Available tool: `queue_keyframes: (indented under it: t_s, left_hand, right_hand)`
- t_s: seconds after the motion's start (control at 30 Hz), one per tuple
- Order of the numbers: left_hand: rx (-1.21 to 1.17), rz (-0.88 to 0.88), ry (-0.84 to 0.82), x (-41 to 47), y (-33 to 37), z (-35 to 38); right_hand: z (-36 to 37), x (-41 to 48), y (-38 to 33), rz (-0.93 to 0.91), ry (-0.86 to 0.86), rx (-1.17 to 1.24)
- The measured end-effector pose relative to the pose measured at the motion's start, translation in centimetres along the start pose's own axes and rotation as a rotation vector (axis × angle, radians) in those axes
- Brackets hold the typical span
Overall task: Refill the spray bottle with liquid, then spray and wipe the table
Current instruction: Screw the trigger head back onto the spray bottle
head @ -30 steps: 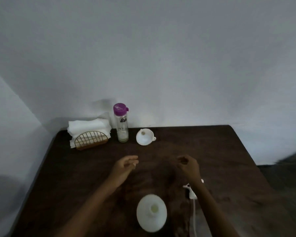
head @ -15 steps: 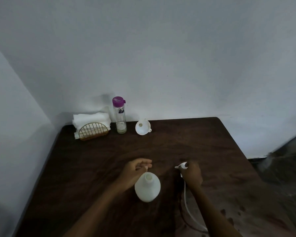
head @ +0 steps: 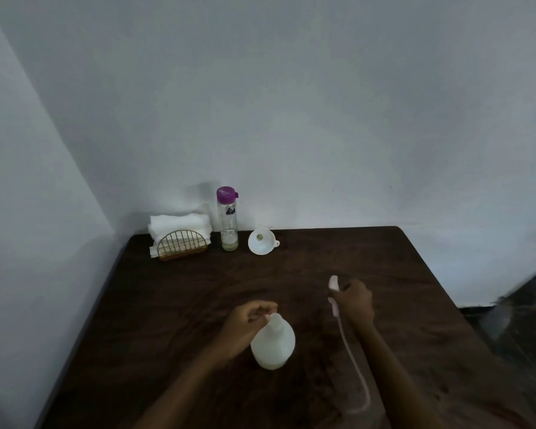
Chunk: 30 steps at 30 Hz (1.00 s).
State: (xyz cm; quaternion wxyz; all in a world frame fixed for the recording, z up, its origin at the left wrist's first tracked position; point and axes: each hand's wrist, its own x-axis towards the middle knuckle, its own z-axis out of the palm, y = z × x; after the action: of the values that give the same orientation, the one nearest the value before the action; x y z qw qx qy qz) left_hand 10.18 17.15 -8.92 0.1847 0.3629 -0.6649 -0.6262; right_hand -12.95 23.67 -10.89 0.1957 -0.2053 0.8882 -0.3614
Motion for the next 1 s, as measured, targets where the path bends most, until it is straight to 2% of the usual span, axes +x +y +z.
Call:
queue_keyframes:
  t_s: [0.1,0.27,0.5,0.63,0.73,0.9,1.0]
  left_hand:
    - [-0.001,0.003,0.009,-0.2,0.6,0.1]
    - [0.028,0.033,-0.004,-0.9,2.2,0.6]
    - [0.026,0.224,-0.044,-2.4,5.6,0.7]
    - [0.057,0.283,-0.110,-3.3,6.5,0.7]
    - [0.168,0.313,-0.097,-3.4,6.4,0.5]
    - [0.615,0.582,0.064,-2.6,4.8,0.5]
    - [0.697,0.631,0.213,-2.4,4.1,0.5]
  right_hand:
    - [-2.2,-0.2,-3.4,-0.095,-0.041,0.214]
    - [-6.4,-2.6,-8.3,-0.066,-0.163,0.732]
    - [-8.1,-3.9,-10.7,0.015,-0.232,1.124]
    - [-8.3,-4.0,-10.9,0.073,-0.121,1.216]
    - [-8.3,-3.8,-10.9,0.082,-0.027,1.243]
    - [-8.8,-3.2,-11.0,0.078,0.095,1.301]
    - [-8.8,-3.1,-10.8,0.070,0.117,1.308]
